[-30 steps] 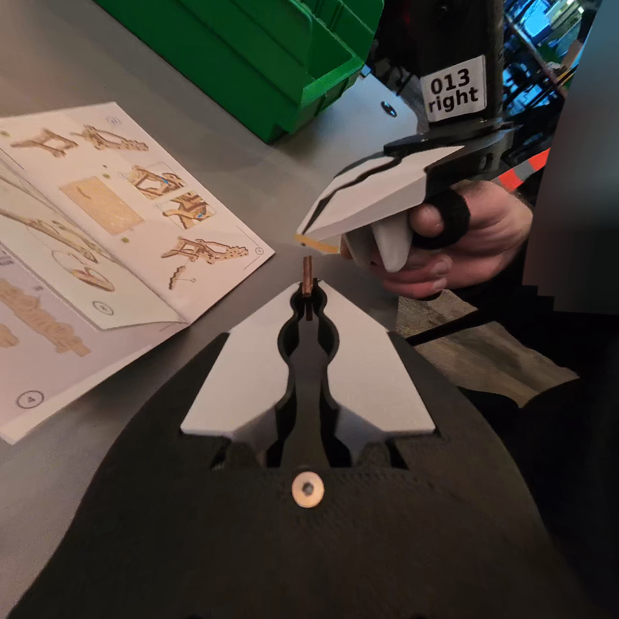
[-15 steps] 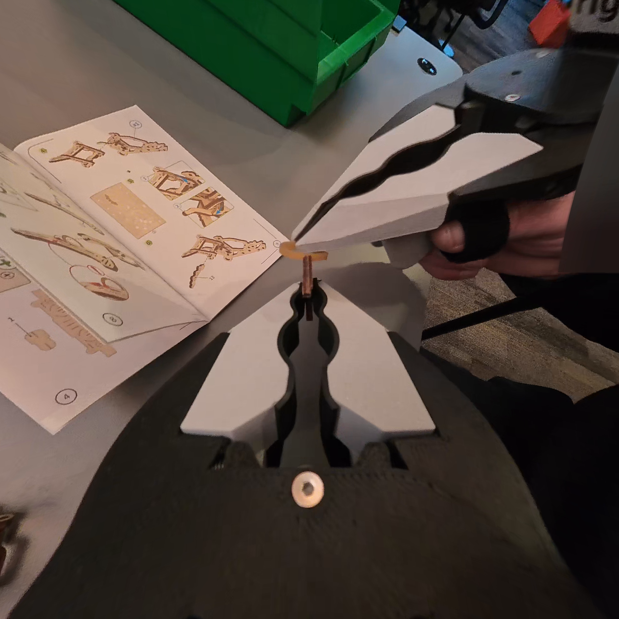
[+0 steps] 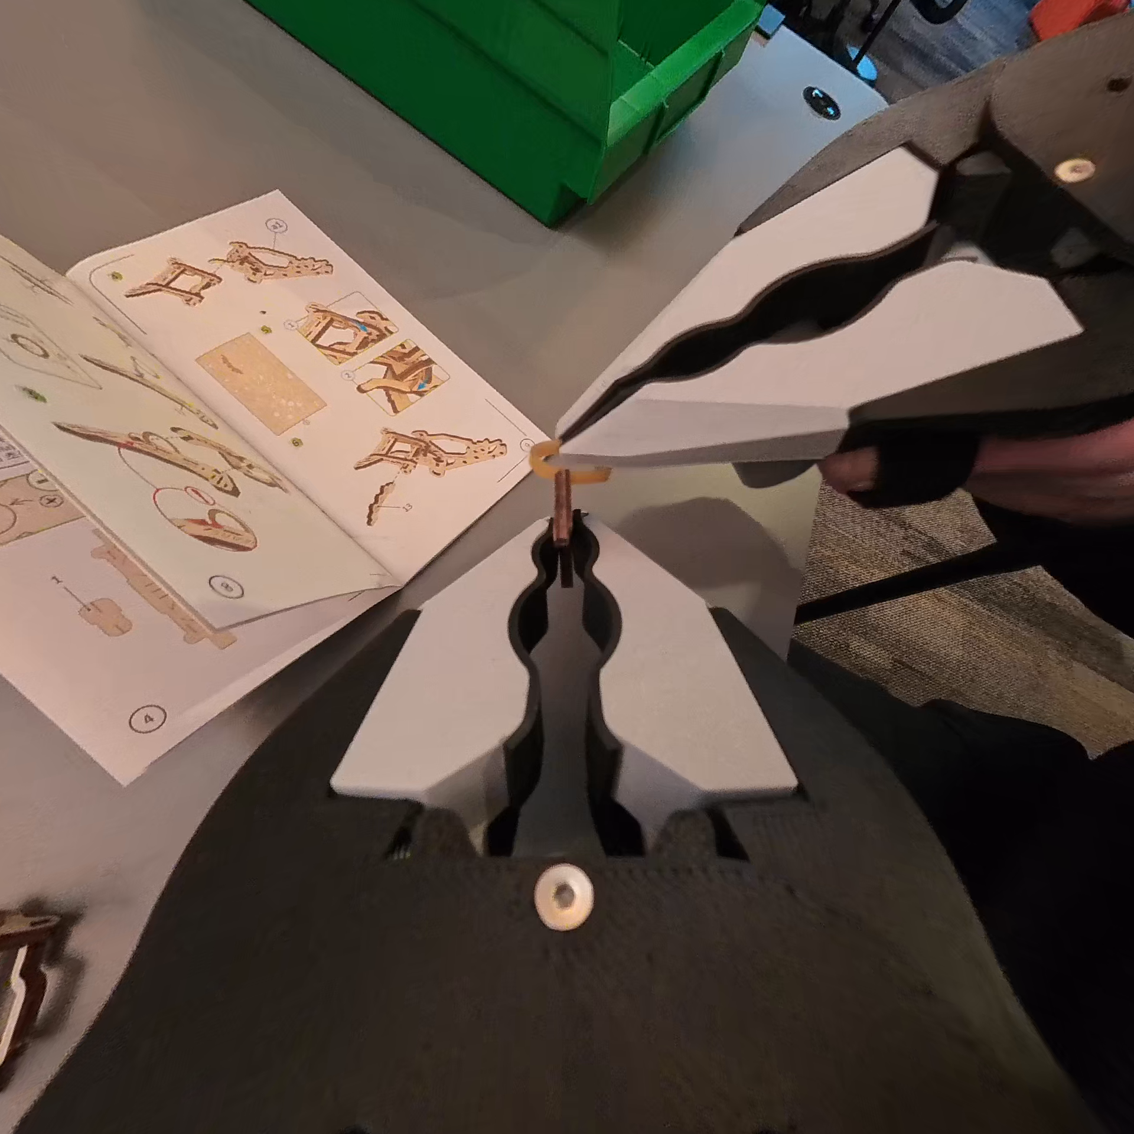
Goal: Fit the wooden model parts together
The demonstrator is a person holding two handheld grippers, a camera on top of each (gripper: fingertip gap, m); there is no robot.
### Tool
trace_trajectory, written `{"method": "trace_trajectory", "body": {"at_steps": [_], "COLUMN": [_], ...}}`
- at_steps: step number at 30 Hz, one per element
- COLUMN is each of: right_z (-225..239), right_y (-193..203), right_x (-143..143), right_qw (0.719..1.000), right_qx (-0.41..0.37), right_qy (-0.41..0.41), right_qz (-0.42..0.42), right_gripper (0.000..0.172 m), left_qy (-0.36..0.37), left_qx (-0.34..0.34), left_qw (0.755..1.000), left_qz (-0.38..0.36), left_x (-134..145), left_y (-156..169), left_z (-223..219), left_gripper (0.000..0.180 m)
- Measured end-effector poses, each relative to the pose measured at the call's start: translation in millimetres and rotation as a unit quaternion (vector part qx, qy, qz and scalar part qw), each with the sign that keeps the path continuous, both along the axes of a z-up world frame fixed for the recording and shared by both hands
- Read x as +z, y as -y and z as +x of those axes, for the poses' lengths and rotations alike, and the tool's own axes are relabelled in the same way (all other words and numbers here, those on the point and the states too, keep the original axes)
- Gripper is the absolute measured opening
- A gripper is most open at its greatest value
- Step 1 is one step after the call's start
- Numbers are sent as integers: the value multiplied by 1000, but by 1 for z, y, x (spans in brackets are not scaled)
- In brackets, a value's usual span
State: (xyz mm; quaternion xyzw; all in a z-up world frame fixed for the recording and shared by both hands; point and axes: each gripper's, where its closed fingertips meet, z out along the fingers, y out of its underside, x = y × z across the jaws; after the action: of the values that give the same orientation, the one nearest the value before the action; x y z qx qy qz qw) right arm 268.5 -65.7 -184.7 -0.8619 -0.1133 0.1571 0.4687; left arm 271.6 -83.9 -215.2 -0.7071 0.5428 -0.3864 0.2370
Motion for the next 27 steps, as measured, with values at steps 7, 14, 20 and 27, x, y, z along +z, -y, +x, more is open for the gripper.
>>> {"method": "trace_trajectory", "body": {"at_steps": [7,14,20,27], "right_z": [0,0,1,-1], "right_y": [-4,-6,-7,-6], "right_x": [5,10,8,5], "right_qw": [997,988,985,993], "right_qx": [0,6,1,2], "right_qy": [72,140,158,104], "right_qz": [24,59,70,58], "right_gripper": [0,0,0,3], "left_qy": [-12,-18,-18,-17], "left_qx": [-4,-8,-9,-12], "left_qw": [1000,1000,1000,1000], "left_qz": [11,21,18,12], "left_x": [-2,-1,-2,-3], "left_y": [2,2,2,4], "left_z": [2,2,1,2], "left_gripper": [1,1,1,1]}}
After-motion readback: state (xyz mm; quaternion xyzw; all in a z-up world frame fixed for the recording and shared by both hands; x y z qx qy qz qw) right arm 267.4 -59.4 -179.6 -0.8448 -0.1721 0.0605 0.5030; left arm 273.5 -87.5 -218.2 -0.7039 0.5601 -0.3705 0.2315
